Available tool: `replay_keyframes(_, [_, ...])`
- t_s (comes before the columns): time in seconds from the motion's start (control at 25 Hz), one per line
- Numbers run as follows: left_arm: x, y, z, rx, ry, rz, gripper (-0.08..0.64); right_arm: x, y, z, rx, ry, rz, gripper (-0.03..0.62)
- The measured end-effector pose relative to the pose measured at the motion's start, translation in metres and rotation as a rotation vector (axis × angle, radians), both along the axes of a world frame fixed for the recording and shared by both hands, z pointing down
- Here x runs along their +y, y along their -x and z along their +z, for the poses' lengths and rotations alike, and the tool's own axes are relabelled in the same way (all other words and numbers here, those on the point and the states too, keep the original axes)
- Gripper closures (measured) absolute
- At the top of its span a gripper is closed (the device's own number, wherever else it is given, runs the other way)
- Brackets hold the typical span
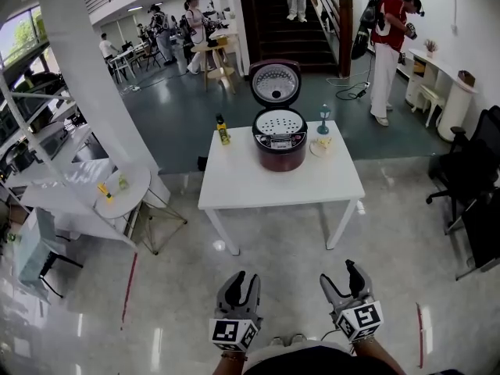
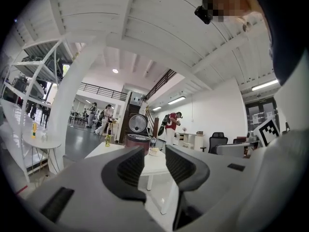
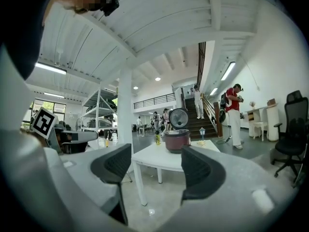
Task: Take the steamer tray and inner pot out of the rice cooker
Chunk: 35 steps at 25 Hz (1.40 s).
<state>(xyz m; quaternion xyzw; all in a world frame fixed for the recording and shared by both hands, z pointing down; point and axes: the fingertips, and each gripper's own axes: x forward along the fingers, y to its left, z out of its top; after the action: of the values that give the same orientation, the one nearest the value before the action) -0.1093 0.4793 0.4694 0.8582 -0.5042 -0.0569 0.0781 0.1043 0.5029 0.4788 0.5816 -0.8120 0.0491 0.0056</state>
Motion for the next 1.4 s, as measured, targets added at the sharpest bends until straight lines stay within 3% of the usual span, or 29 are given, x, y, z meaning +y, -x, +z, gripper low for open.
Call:
replay_keyframes(0.2, [-0.020,-0.007,0.001,-0.011,0.002,-0.024,0.176,-0.019,-0.018,0.002,-0.009,0.001,0.005,0.278])
replay_keyframes(0.28, [-0.027,-0.013,0.007,-0.030,0.004,-0.018,0.119,-0.029,-0.024,0.005,-0.010,-0.003,0.004,0.278])
replay_keyframes(0.52, [-0.046,-0.019,-0.003,-0.022,-0.037,-0.030,0.109,-0.063,-0.035,0.002,-0.023,-0.012,-0.013,0.278])
replay_keyframes(0.8, [-0.087,-0.024,-0.025,-0.042,-0.173,0.001,0.109,-0.116,-0.039,0.007,-0.029,-0.020,-0.007,0.278])
replay_keyframes(1.16, [-0.243,-0.018,-0.031,-0.040,-0.183,0.029,0.109,-0.258,-0.036,-0.008,-0.047,-0.067,0.029,0.285])
replay_keyframes(1.4, [-0.358,-0.015,-0.050,-0.027,-0.194,0.084,0.110,-0.365,-0.025,-0.025,-0.008,-0.075,0.054,0.288])
